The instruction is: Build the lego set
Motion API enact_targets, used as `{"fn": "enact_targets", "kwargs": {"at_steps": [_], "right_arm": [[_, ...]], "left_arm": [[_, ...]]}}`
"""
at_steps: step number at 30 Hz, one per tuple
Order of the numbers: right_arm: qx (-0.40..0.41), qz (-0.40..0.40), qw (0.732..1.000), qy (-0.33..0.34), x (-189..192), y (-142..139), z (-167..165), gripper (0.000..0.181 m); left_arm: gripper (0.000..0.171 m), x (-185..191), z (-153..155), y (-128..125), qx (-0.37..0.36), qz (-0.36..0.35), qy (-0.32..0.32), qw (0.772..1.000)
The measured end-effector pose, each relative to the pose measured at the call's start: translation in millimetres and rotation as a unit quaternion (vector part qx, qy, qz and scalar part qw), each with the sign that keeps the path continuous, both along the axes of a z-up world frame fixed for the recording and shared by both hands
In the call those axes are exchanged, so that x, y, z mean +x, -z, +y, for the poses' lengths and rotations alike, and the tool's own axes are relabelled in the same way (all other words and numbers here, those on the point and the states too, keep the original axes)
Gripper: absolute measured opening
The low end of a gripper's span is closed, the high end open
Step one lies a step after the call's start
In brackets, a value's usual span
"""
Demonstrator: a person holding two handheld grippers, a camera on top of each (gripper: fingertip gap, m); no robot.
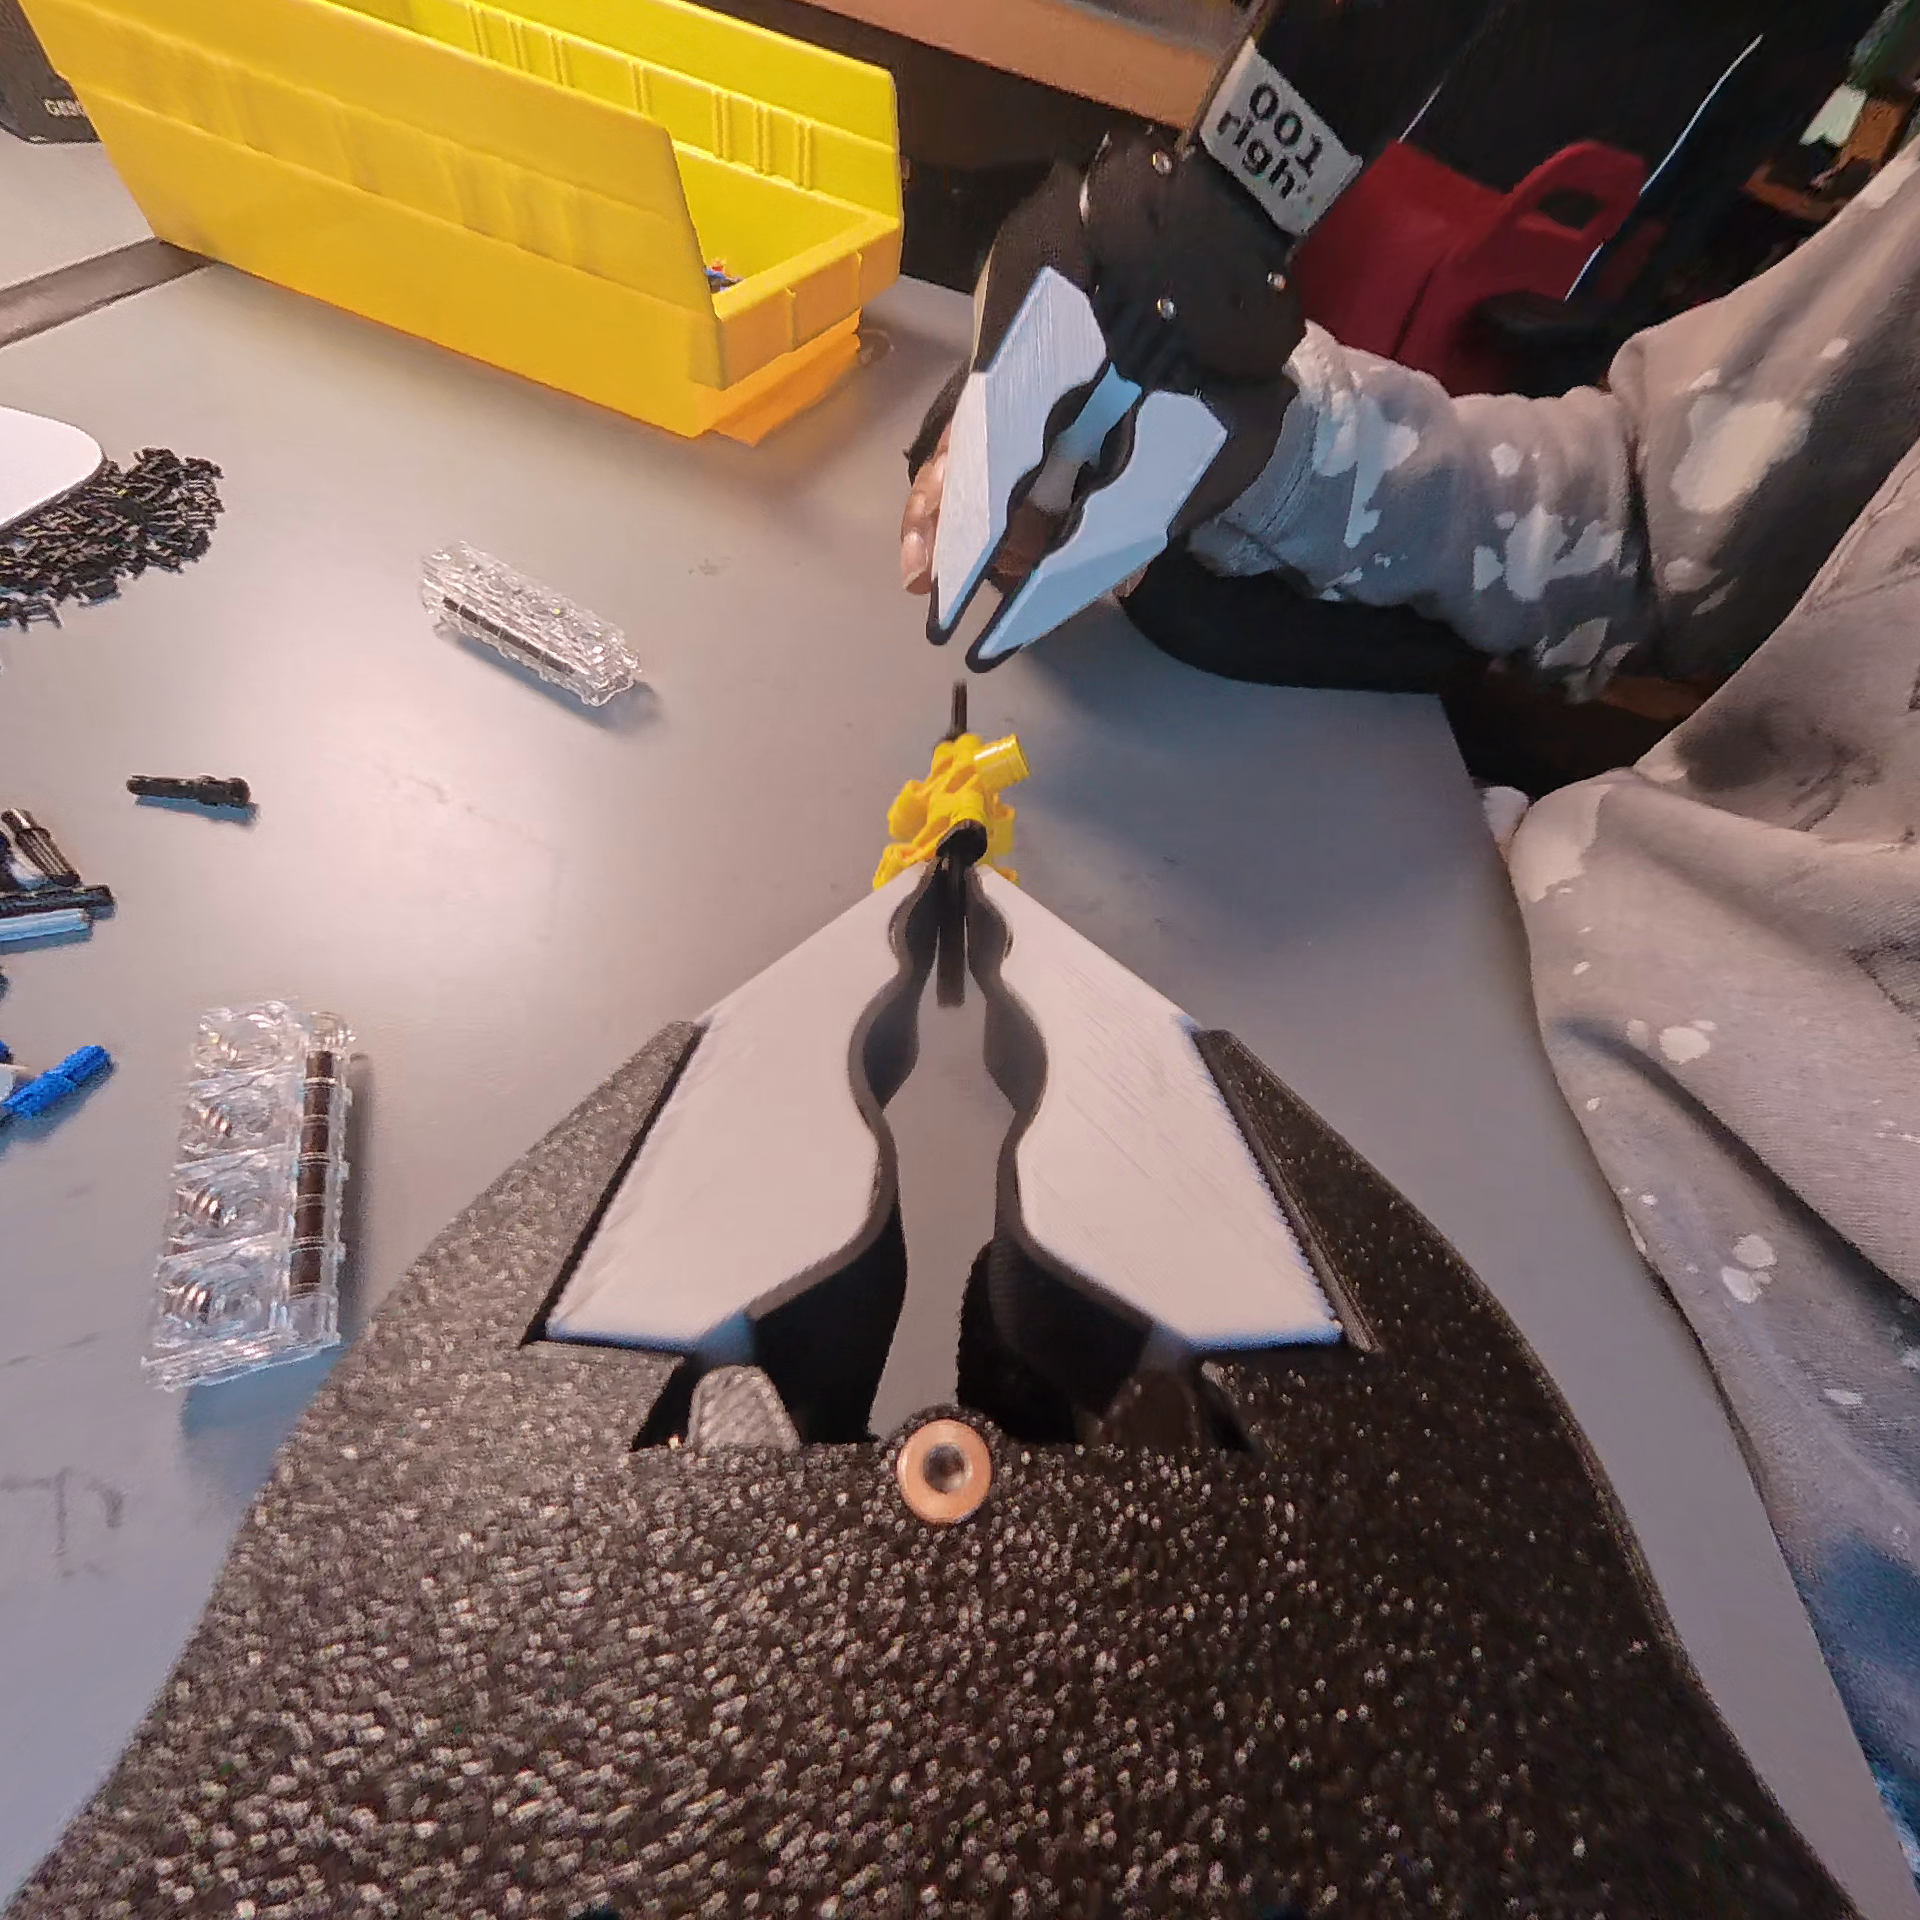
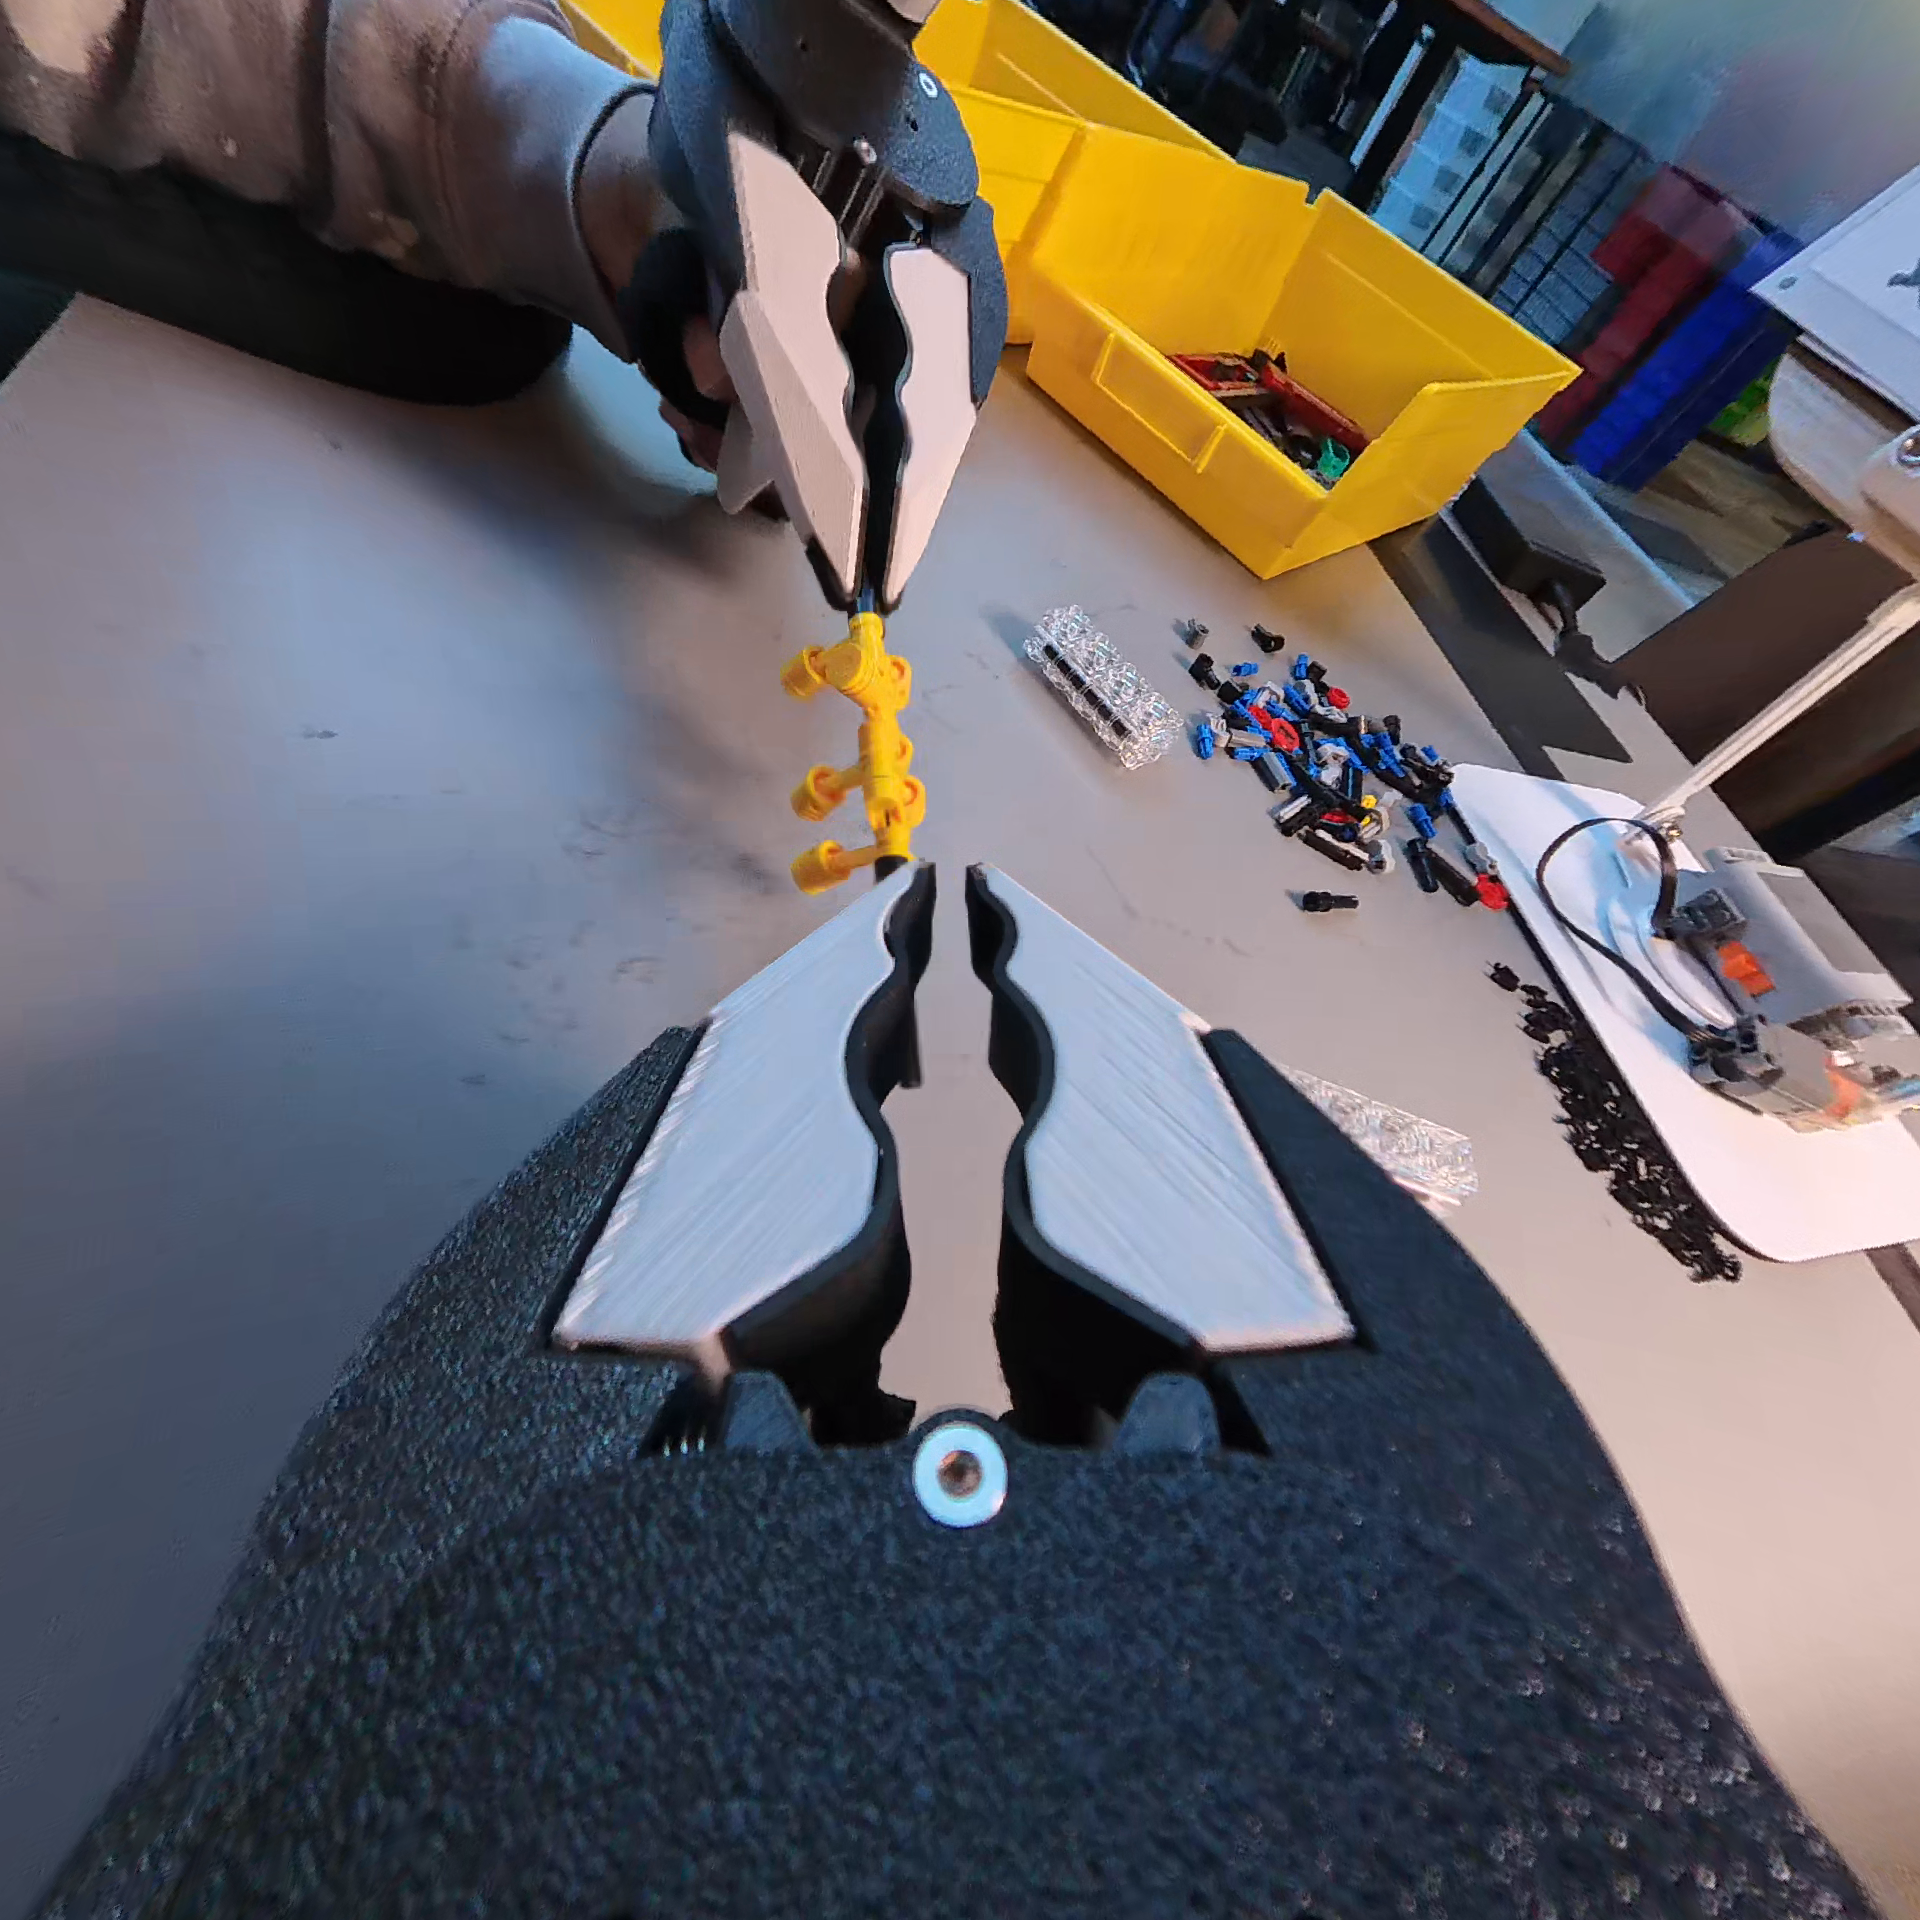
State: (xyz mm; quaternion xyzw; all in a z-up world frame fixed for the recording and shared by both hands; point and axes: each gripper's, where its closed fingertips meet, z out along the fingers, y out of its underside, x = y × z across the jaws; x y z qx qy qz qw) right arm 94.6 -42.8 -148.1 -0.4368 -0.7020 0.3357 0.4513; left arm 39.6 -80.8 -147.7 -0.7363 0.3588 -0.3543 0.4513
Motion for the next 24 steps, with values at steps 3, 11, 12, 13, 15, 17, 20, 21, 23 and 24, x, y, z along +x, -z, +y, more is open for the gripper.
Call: {"fn": "enact_targets", "kwargs": {"at_steps": [3,11,12,13,15,17,20,21,23,24], "right_arm": [[0.007,-0.009,1.0,0.0,0.2,3.3,0.0,0.006],[0.005,-0.028,1.0,0.001,-2.0,8.9,-4.1,0.015],[0.011,-0.033,0.999,0.006,-4.0,11.2,-3.9,0.018],[0.024,-0.039,0.999,0.019,-6.8,14.0,-1.2,0.021],[0.057,-0.045,0.996,0.042,-12.1,17.4,4.5,0.015],[0.069,-0.034,0.996,0.05,-15.2,11.9,6.1,0.004],[-0.007,-0.012,0.999,0.044,-15.2,-1.9,4.7,0.003],[-0.041,-0.01,0.998,0.037,-14.3,-4.5,2.7,0.003],[-0.096,-0.011,0.995,0.023,-12.5,-6.2,-1.7,0.003],[-0.115,-0.014,0.993,0.019,-11.7,-6.8,-3.0,0.003]], "left_arm": [[0.003,-3.1,0.1,-8.0,-0.002,-0.027,-0.002,1.0],[0.003,-8.5,9.4,-20.4,-0.054,-0.098,-0.043,0.993],[0.003,-9.5,11.7,-24.8,-0.07,-0.125,-0.048,0.989],[0.003,-10.7,13.9,-28.2,-0.087,-0.148,-0.054,0.984],[0.003,-13.0,17.8,-31.9,-0.117,-0.187,-0.064,0.973],[0.003,-16.5,20.5,-32.5,-0.147,-0.218,-0.074,0.962],[0.003,-20.2,20.8,-34.1,-0.166,-0.248,-0.077,0.951],[0.003,-19.8,20.0,-35.7,-0.166,-0.253,-0.073,0.95],[0.004,-18.4,18.6,-37.3,-0.163,-0.255,-0.067,0.951],[0.004,-17.6,17.6,-37.9,-0.16,-0.254,-0.064,0.952]]}}
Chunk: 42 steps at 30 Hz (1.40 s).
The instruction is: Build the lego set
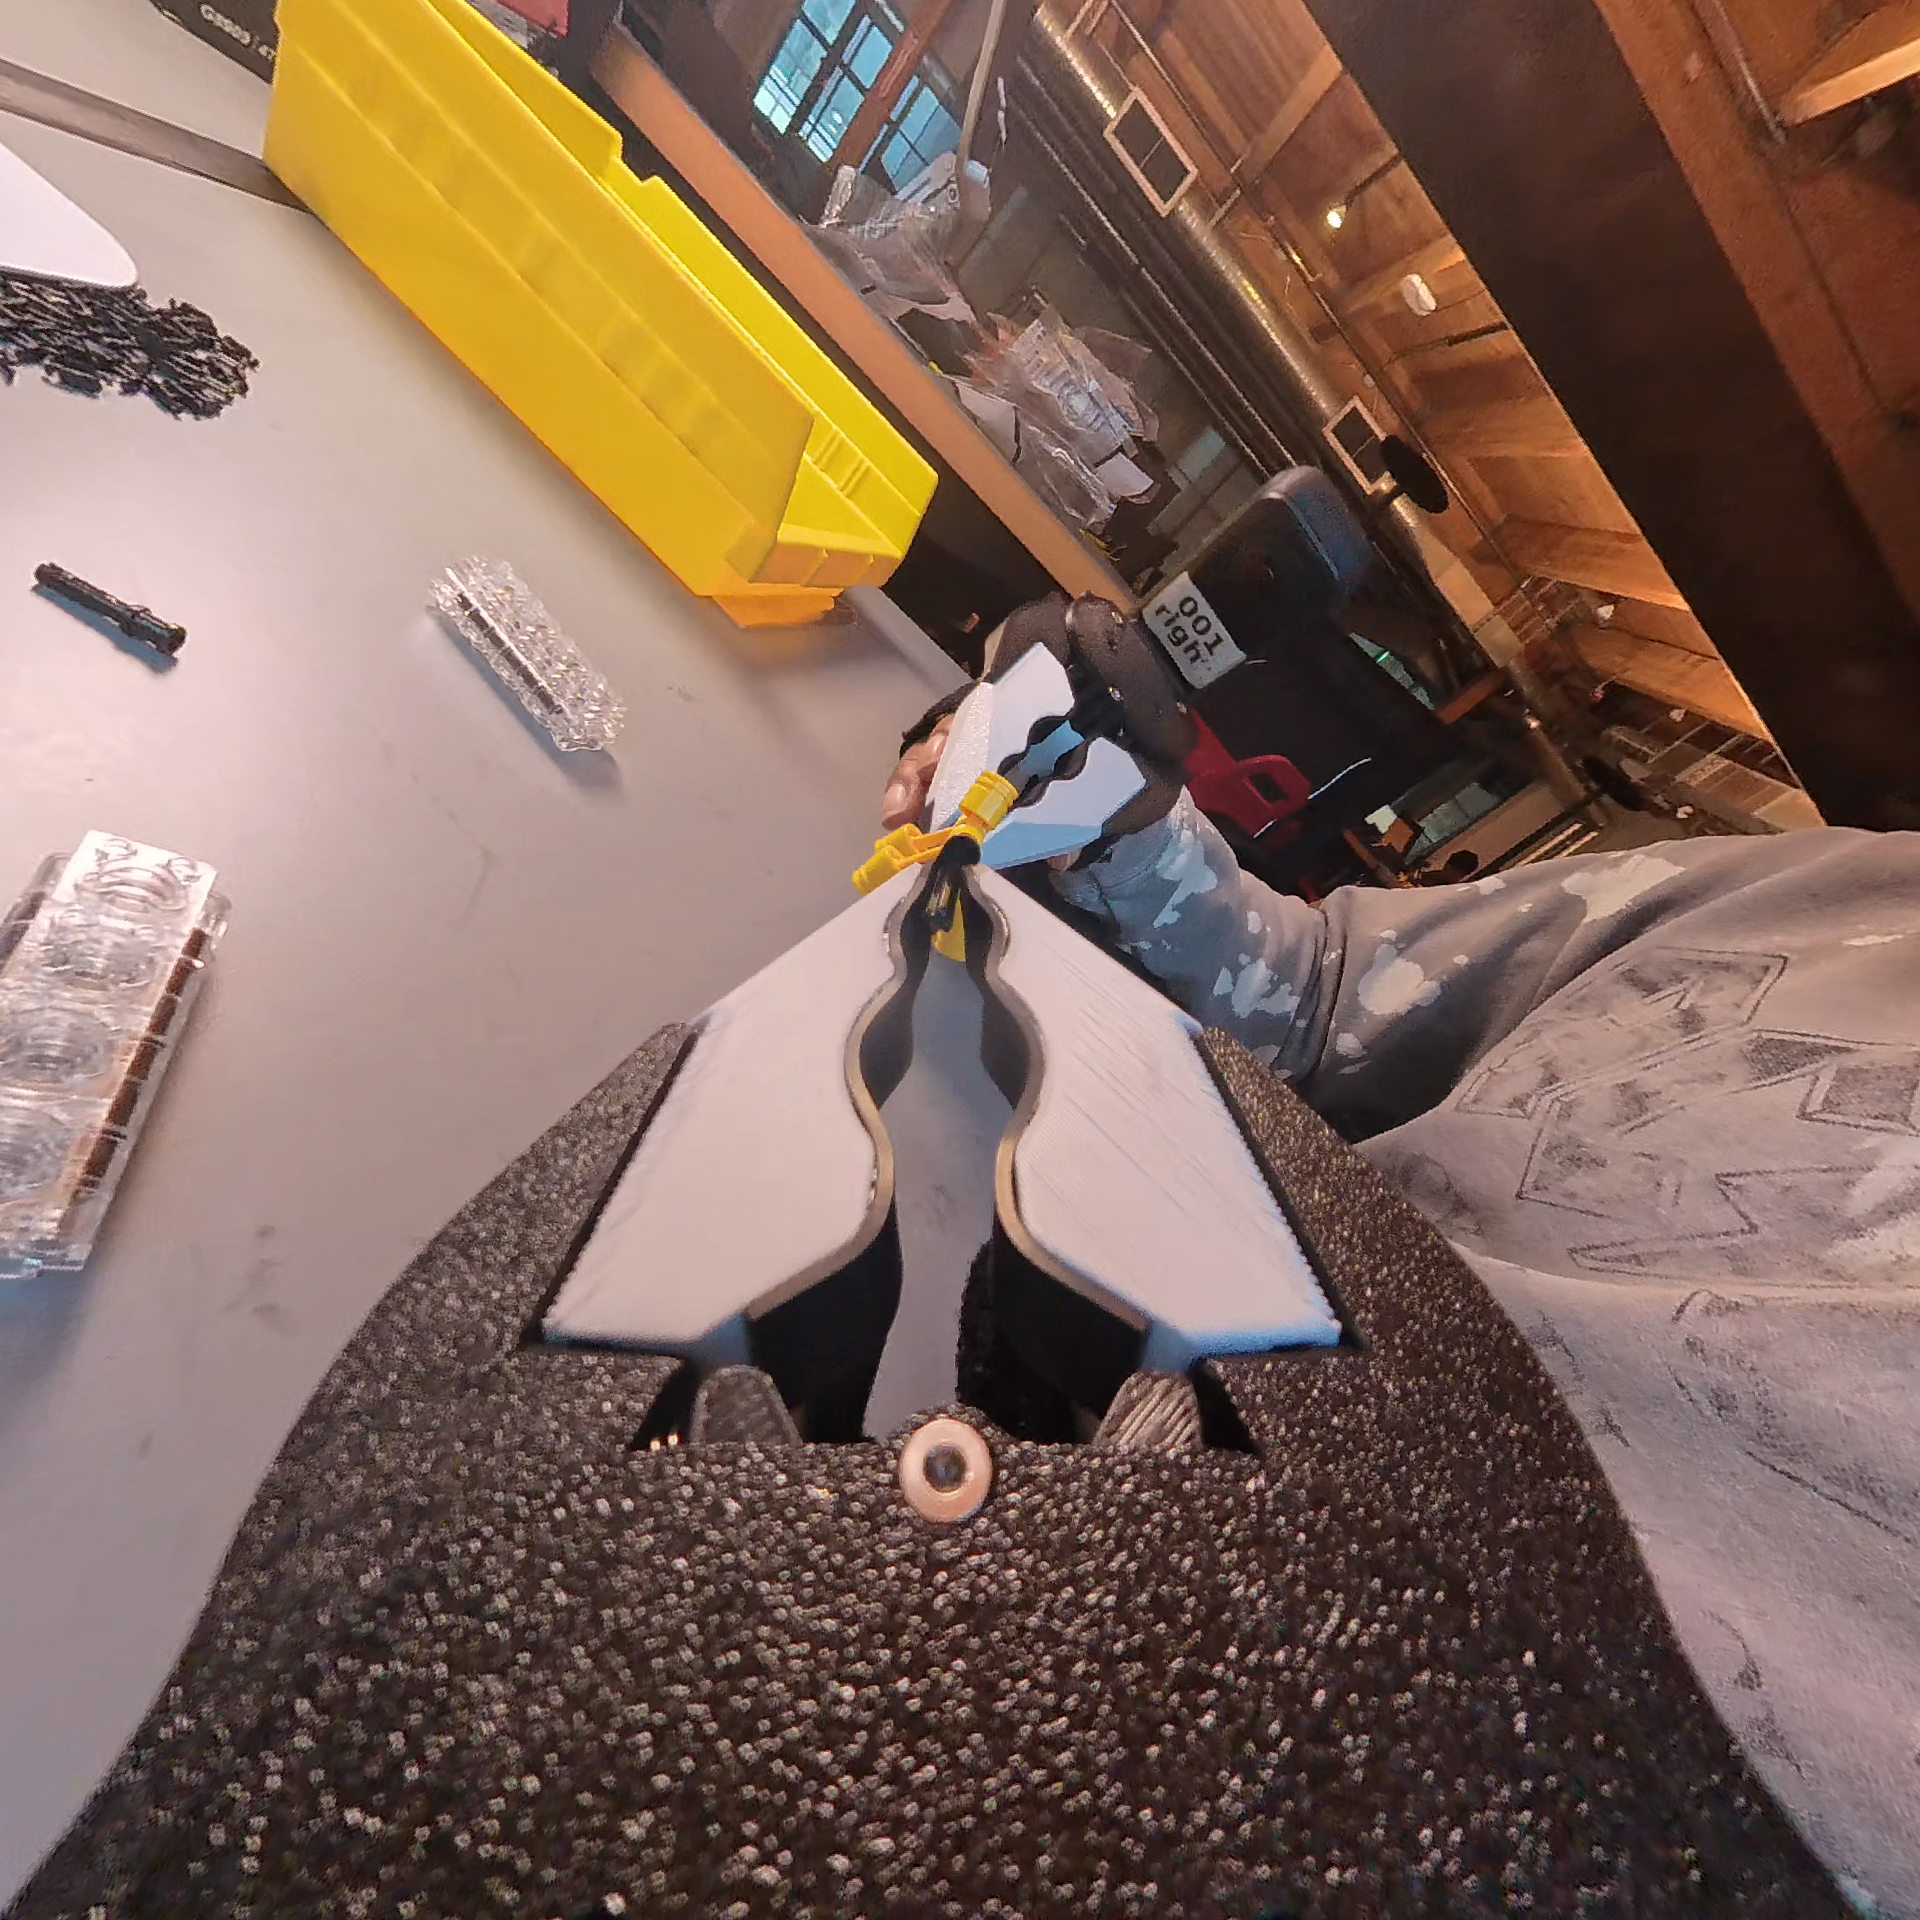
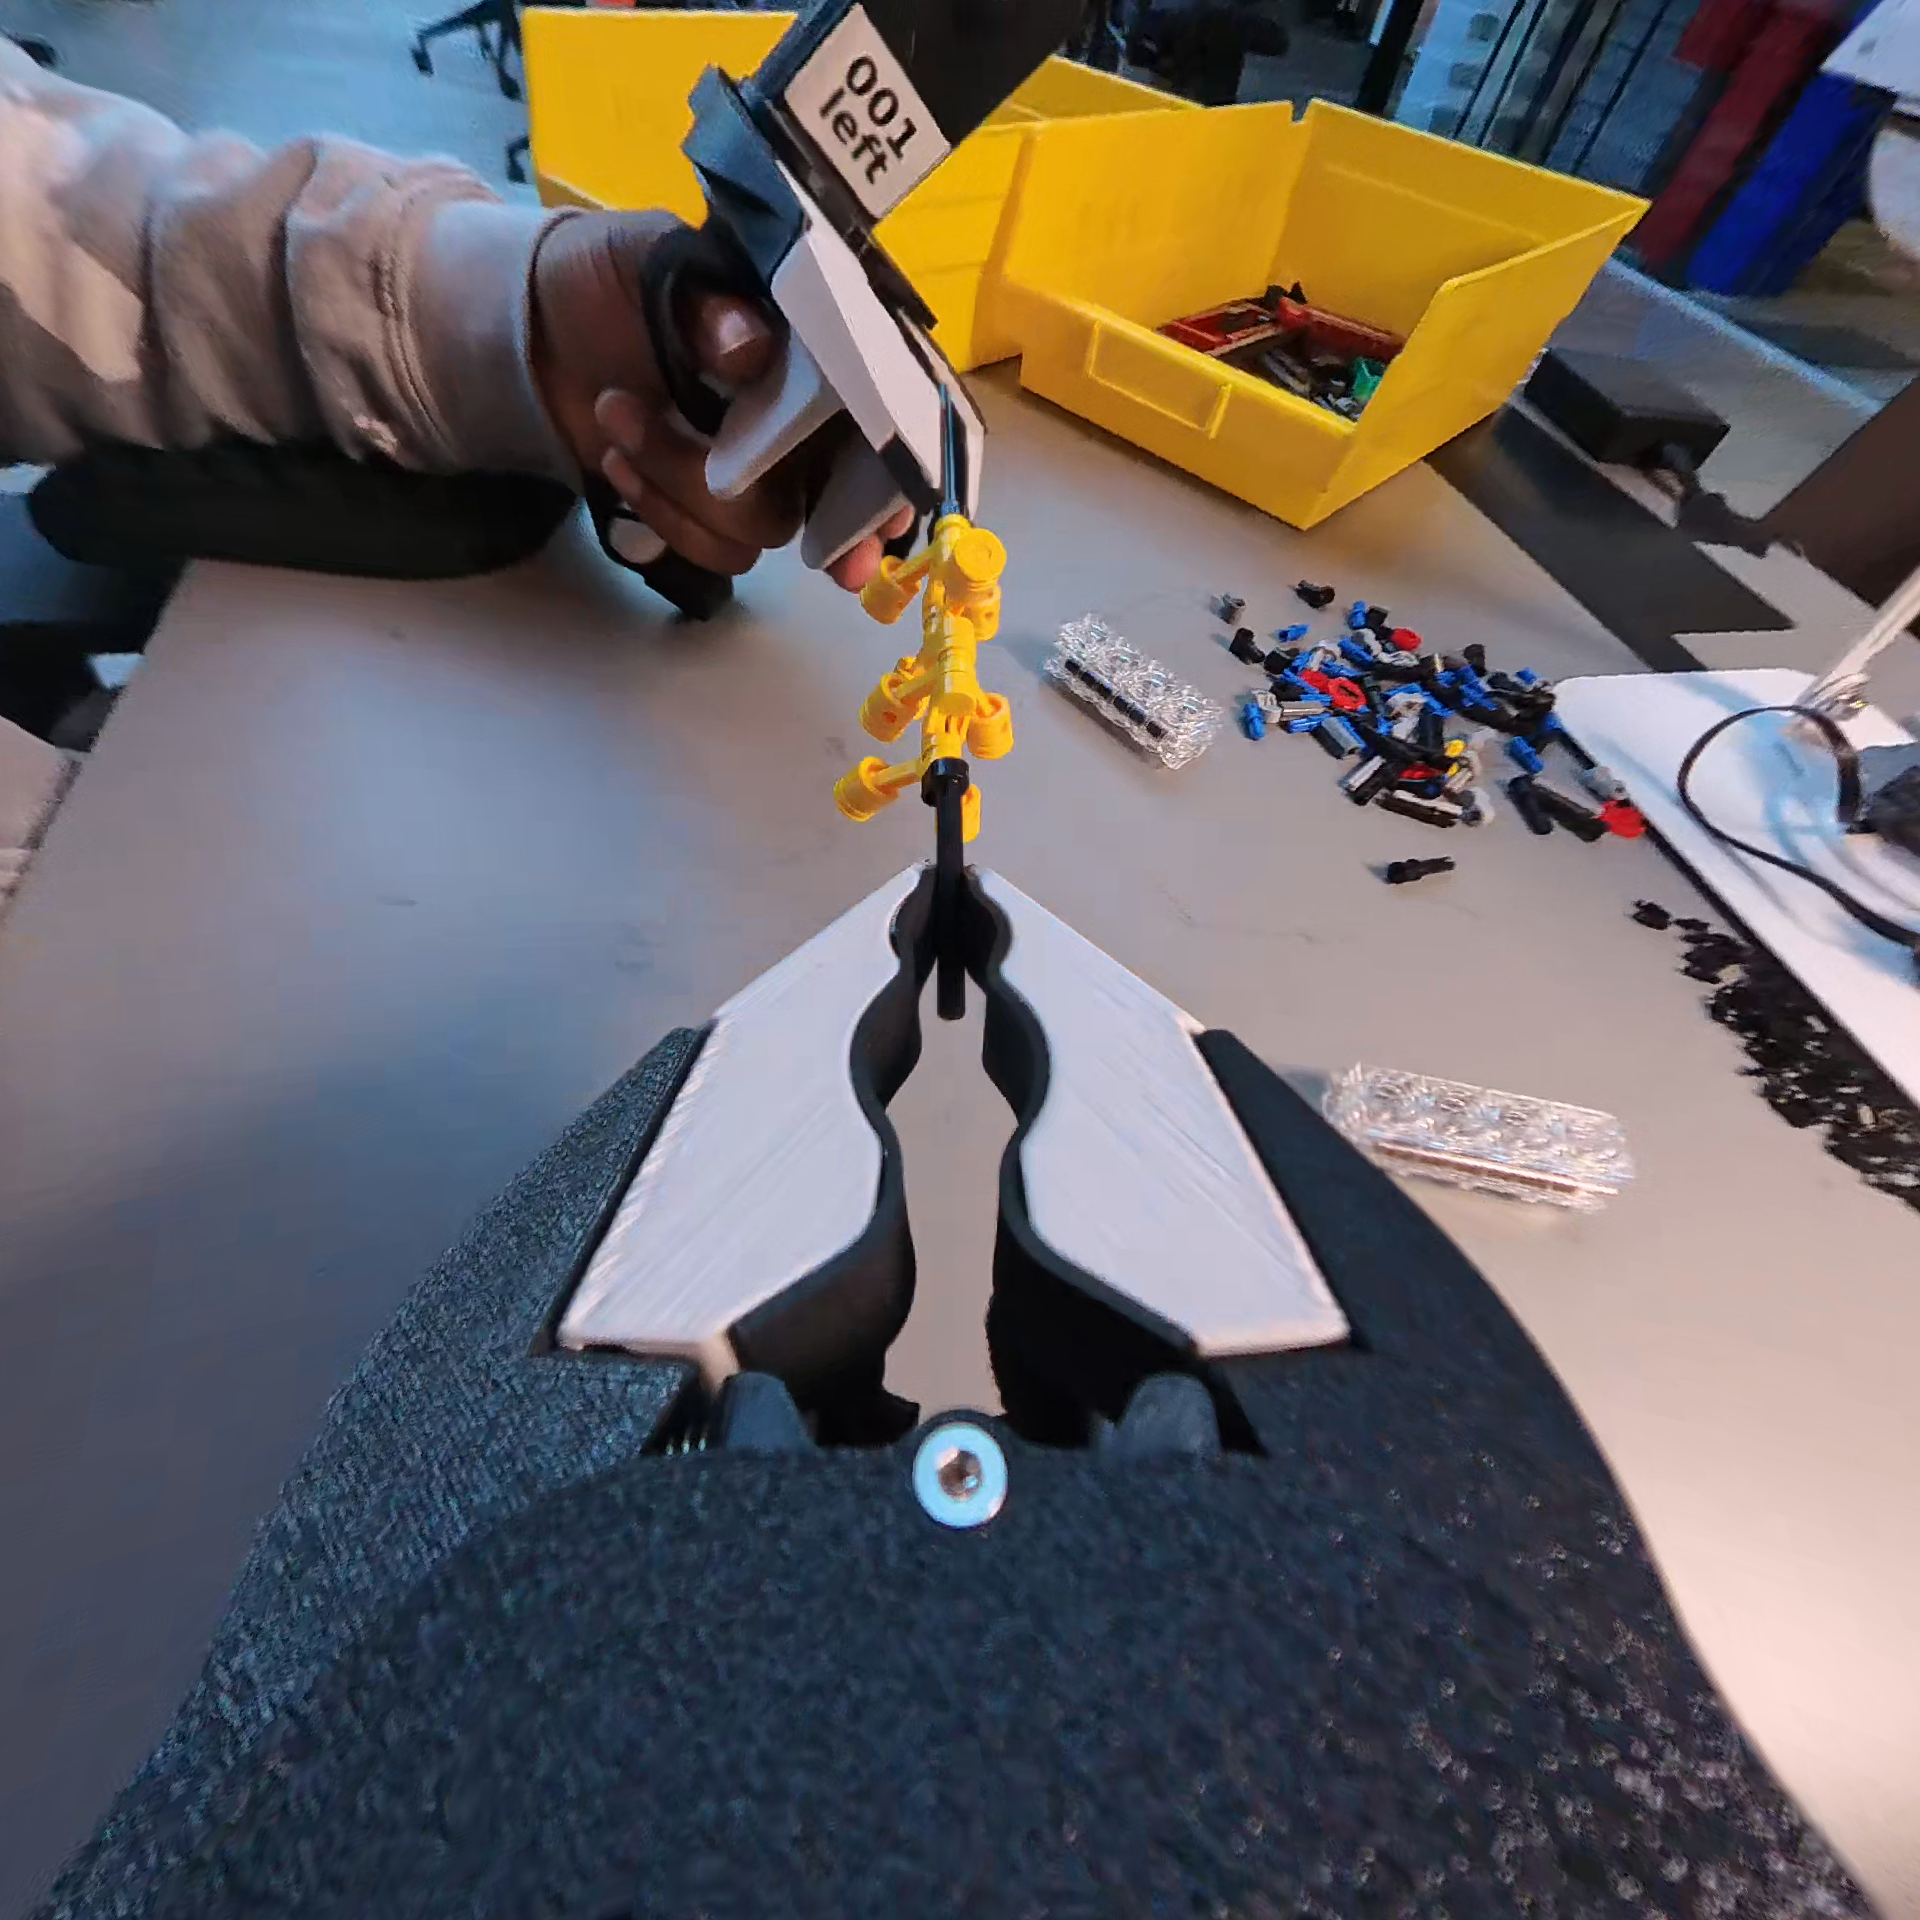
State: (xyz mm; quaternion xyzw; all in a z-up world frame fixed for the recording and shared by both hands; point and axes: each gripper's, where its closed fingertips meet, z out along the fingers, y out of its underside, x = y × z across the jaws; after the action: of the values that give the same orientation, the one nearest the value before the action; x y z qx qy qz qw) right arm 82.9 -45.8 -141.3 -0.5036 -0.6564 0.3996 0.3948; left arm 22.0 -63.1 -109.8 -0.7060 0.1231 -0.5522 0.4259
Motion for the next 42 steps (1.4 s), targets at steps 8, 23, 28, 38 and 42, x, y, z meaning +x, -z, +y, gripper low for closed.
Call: {"fn": "enact_targets", "kwargs": {"at_steps": [8,23,28,38,42], "right_arm": [[-0.231,0.011,0.972,-0.049,4.6,-17.5,-16.1,0.003],[-0.436,0.037,0.898,-0.042,7.2,-26.8,-3.7,0.002],[-0.458,0.038,0.887,-0.043,7.7,-26.0,-2.3,0.002],[-0.441,0.05,0.895,-0.039,5.6,-25.0,0.4,0.003],[-0.41,0.067,0.909,-0.04,5.7,-29.8,1.1,0.003]], "left_arm": [[0.007,3.9,-9.6,-9.8,0.085,0.036,0.011,0.996],[0.013,0.9,-10.0,1.3,0.105,0.105,0.004,0.989],[0.005,4.0,-10.8,8.5,0.133,0.164,-0.001,0.977],[0.002,6.5,-15.3,3.2,0.082,0.094,0.025,0.992],[0.003,6.8,-15.6,3.1,0.081,0.09,0.026,0.992]]}}
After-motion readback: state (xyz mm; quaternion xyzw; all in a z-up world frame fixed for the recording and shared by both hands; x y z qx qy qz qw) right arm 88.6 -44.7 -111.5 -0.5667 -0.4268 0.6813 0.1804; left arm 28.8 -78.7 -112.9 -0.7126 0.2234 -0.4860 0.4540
